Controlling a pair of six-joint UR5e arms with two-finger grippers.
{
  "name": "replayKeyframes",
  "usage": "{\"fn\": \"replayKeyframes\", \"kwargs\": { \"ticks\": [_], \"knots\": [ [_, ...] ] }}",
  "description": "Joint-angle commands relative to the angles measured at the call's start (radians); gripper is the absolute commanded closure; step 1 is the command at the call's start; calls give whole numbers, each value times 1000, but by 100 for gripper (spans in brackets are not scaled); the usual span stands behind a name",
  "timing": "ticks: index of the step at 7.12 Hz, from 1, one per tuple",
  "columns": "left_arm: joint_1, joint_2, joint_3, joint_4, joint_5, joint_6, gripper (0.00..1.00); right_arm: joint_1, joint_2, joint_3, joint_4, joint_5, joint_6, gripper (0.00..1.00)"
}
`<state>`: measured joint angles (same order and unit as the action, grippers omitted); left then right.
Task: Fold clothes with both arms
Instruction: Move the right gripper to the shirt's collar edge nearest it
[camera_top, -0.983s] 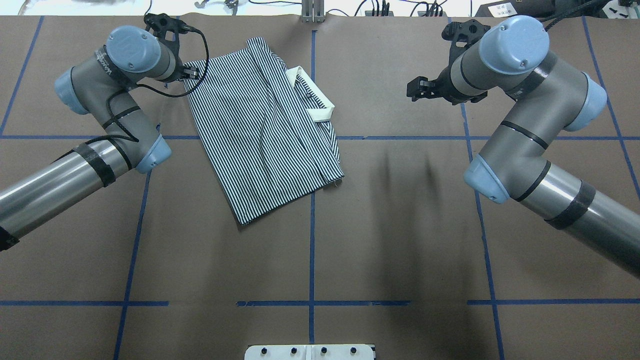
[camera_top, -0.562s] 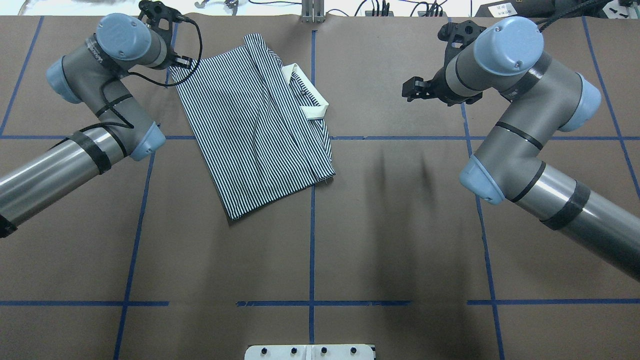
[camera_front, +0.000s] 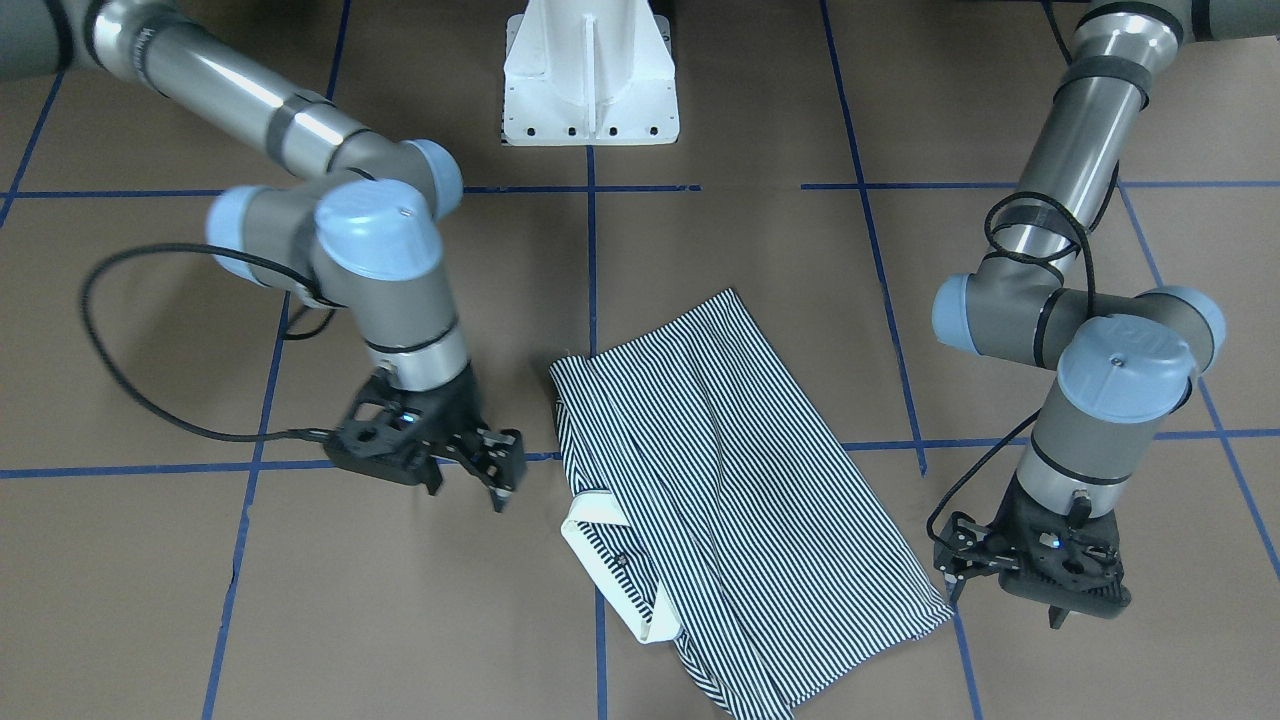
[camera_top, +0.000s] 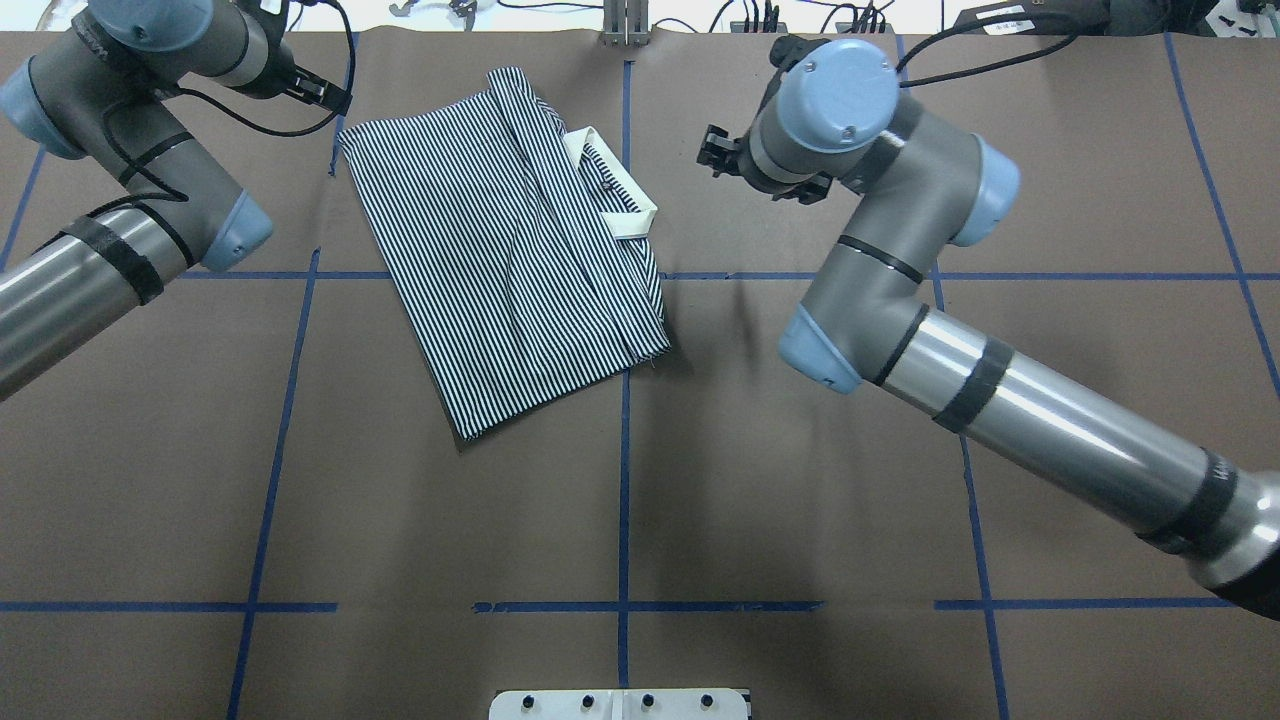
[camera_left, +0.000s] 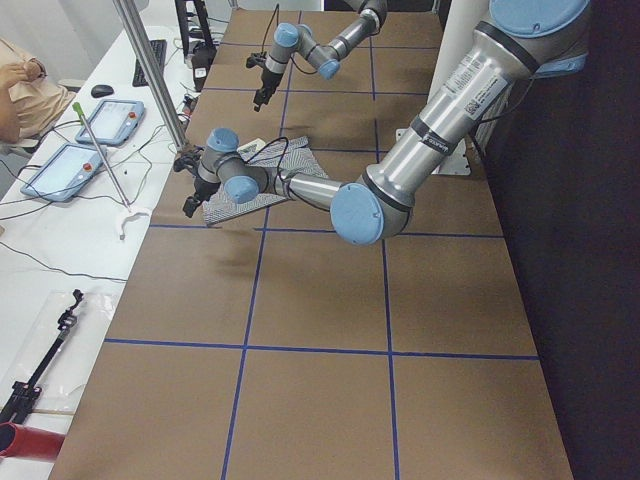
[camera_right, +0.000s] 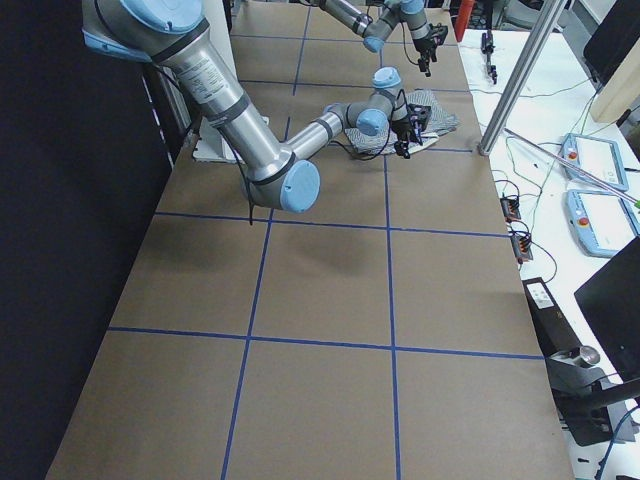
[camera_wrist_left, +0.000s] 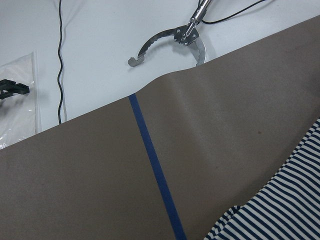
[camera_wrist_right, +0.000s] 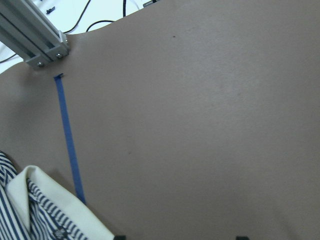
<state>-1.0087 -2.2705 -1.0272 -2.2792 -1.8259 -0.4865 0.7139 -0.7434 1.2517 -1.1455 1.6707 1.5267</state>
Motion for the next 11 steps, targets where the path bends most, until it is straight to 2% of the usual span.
{"fn": "replayKeyframes", "kwargs": {
  "ticks": [1, 2, 4, 7, 8, 9, 11],
  "knots": [
    [-2, 3, -4, 0, -4, 0, 0, -54, 137, -214, 110, -103, 158, 38],
    [-1, 5, -4, 0, -4, 2, 0, -73, 175, -282, 130, -127, 179, 39],
    [-1, 5, -4, 0, -4, 0, 0, -82, 174, -296, 144, -134, 179, 39],
    [-1, 5, -4, -10, -4, 0, 0, -100, 167, -296, 97, -138, 173, 39],
    [-1, 5, -4, -10, -4, 0, 0, -106, 168, -296, 84, -147, 174, 53],
    [-1, 5, -4, -11, -4, 0, 0, -106, 168, -295, 84, -149, 174, 100],
    [1, 14, -4, -29, -4, -18, 0, -93, 168, -261, 84, -141, 141, 100]
  ]
}}
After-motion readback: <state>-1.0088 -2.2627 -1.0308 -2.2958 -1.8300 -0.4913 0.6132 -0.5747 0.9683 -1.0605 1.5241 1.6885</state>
